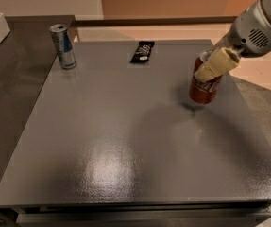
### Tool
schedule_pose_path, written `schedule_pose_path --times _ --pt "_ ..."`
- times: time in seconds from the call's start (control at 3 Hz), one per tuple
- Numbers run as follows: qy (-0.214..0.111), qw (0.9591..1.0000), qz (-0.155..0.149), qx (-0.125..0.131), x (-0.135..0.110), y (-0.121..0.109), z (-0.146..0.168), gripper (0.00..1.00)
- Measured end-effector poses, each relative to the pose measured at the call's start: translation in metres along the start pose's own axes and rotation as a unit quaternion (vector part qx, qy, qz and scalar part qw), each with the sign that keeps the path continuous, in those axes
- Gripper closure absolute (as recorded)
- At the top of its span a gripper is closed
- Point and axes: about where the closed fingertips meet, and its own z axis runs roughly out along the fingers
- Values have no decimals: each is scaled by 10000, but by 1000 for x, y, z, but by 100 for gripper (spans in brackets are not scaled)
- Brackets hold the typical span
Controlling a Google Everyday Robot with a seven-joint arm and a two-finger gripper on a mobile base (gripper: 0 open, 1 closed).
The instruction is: Move coke can near rxbar chocolate
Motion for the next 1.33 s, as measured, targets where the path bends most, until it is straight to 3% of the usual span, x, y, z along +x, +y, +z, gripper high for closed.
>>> schedule_pose_path --times 0.67,1.33 --pt "-111 9994 290 158 -58 -44 36 100" --pt "-142 9985 527 100 -102 -80 77 100"
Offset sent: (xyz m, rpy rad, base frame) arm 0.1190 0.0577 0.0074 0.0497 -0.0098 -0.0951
